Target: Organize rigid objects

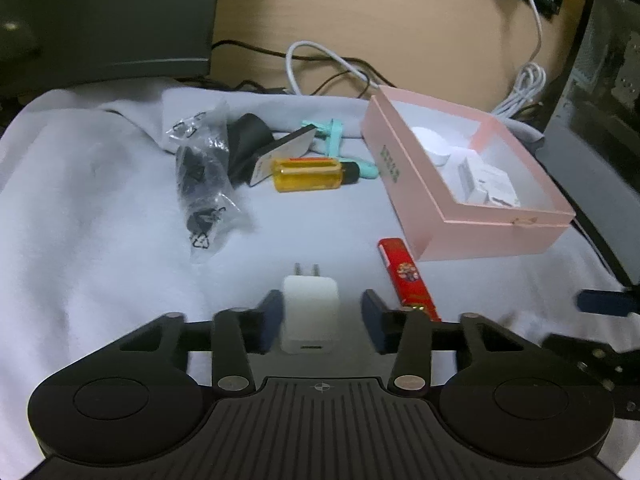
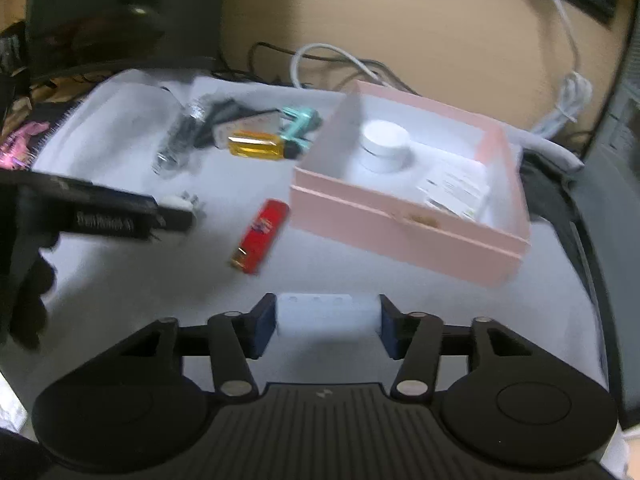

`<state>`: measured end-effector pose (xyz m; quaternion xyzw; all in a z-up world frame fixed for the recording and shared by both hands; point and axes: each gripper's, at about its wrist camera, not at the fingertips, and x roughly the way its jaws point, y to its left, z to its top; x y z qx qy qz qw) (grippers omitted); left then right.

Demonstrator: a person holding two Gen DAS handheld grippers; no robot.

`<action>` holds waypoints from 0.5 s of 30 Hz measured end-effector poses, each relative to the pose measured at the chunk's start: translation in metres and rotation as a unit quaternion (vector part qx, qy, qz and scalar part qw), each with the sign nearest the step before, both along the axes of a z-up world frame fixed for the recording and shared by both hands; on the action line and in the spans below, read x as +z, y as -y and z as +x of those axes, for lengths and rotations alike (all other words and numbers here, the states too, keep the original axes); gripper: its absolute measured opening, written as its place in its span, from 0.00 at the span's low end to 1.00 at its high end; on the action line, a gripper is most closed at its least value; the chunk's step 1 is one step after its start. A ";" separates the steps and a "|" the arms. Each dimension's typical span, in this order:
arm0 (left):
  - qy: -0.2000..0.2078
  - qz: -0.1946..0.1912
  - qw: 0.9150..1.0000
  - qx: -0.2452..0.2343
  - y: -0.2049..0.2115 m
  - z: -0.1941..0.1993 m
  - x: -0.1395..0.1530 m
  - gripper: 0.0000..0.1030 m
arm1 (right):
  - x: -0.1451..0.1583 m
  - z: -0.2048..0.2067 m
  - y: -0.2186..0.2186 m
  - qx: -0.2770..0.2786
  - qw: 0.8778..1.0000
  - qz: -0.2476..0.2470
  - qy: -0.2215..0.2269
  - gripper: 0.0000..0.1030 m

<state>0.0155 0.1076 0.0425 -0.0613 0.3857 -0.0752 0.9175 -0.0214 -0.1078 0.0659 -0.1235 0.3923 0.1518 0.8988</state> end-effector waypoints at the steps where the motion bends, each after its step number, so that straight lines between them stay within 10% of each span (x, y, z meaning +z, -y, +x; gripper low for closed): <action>1: -0.002 0.001 1.000 0.000 0.000 0.000 0.000 0.35 | -0.002 -0.003 0.004 -0.005 1.000 -0.009 0.001 0.61; 15: -0.036 0.005 0.999 -0.030 -0.009 -0.029 -0.006 0.22 | -0.027 -0.027 0.041 -0.036 0.999 -0.029 -0.027 0.68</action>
